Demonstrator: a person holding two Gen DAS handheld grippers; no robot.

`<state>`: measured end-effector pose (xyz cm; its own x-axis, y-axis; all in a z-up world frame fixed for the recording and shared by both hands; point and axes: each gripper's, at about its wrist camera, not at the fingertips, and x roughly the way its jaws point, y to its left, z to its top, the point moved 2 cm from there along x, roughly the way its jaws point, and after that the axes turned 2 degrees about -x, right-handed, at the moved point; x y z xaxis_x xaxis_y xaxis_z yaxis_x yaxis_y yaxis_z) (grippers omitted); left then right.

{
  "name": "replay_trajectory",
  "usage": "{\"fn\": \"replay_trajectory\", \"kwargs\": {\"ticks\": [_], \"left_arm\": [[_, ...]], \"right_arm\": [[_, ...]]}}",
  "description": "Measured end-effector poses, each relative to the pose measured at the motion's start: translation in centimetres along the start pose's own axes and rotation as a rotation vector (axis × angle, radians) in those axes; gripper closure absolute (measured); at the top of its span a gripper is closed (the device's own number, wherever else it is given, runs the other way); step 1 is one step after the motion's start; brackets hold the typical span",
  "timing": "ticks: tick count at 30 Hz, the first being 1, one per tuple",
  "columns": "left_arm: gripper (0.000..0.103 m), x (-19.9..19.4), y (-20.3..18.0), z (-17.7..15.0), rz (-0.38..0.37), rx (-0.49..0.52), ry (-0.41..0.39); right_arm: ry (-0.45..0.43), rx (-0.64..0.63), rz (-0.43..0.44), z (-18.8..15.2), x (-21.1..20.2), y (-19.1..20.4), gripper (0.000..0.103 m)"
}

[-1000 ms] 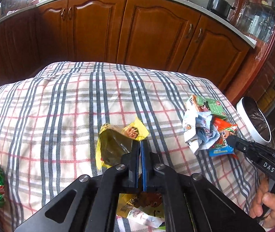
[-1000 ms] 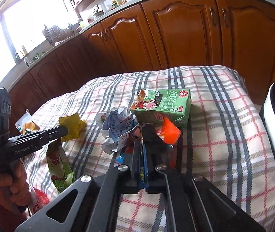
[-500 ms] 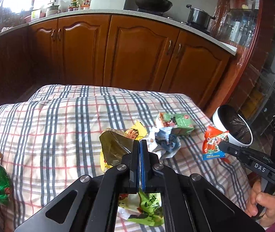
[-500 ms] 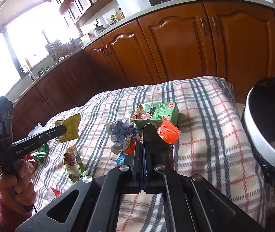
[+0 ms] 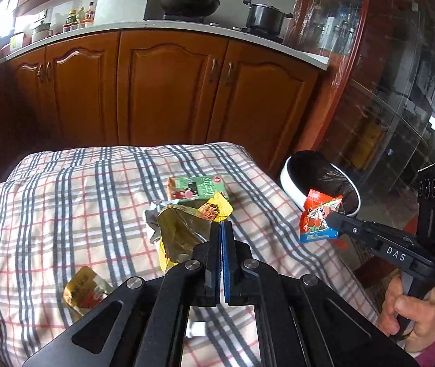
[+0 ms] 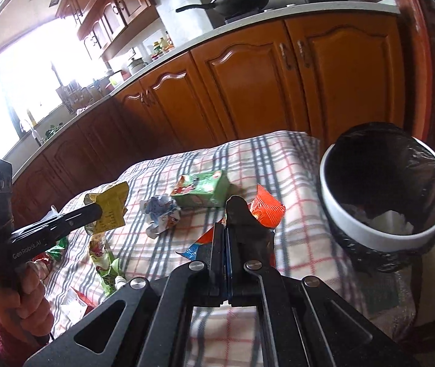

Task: Collect trash
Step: 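Carry both wrappers over the black-lined bin and open both tools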

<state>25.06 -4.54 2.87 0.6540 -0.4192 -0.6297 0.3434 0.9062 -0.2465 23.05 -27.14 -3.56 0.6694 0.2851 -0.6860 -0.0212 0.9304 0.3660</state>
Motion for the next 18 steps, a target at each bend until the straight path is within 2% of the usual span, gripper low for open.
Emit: {"fn": "replay_trajectory", "kwargs": {"ticks": [18], "left_arm": [[0.103,5.3,-8.1,2.5,-0.090,0.111,0.033]], "right_arm": [[-0.068,0.078,-0.086,0.1,-4.6,-6.4,0.103]]}}
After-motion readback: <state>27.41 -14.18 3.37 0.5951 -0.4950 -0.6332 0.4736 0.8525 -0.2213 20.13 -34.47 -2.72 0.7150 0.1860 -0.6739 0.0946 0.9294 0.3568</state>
